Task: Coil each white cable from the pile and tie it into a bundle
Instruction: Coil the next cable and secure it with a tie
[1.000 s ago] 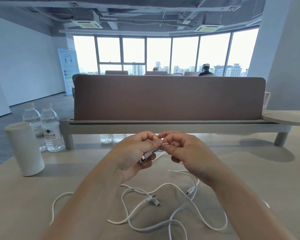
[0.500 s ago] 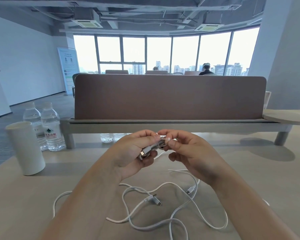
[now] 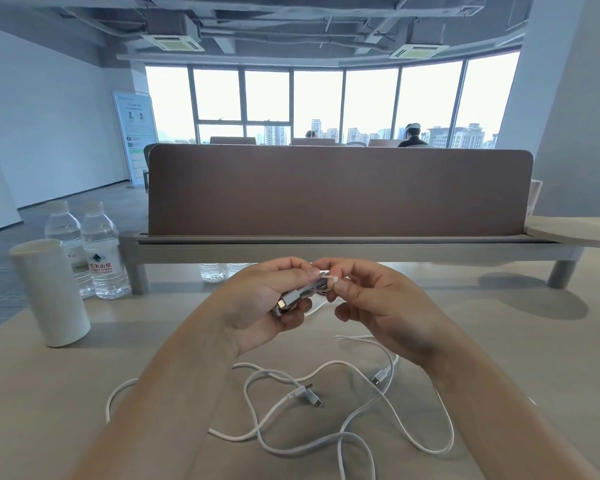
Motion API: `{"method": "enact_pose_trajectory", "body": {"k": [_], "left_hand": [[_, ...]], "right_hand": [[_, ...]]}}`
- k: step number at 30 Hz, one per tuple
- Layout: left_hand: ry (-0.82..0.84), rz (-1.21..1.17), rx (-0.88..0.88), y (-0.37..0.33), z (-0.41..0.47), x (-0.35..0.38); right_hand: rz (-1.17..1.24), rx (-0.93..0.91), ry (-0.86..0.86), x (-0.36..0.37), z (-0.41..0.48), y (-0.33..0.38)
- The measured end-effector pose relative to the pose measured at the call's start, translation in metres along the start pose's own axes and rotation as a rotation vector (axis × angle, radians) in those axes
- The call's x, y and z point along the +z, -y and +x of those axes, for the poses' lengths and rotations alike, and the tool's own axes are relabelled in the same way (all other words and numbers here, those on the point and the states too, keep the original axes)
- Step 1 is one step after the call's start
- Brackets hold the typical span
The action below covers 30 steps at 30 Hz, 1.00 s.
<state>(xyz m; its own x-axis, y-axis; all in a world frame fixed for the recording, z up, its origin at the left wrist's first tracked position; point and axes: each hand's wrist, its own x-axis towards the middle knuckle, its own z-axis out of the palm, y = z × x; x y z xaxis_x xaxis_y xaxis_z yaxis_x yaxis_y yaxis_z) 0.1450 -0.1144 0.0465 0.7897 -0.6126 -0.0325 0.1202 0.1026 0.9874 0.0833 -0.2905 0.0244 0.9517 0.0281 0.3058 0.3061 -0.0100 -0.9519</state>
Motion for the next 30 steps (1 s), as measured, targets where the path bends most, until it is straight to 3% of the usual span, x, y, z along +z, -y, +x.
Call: {"method": "enact_pose_trajectory", "body": {"k": [30], "left_hand": [[-0.023,0.054,-0.006,-0.0013,-0.0019,0.0021]], "right_hand": [[-0.037,0.030,0.028,-0.0017,-0.0002,-0.0012]]}}
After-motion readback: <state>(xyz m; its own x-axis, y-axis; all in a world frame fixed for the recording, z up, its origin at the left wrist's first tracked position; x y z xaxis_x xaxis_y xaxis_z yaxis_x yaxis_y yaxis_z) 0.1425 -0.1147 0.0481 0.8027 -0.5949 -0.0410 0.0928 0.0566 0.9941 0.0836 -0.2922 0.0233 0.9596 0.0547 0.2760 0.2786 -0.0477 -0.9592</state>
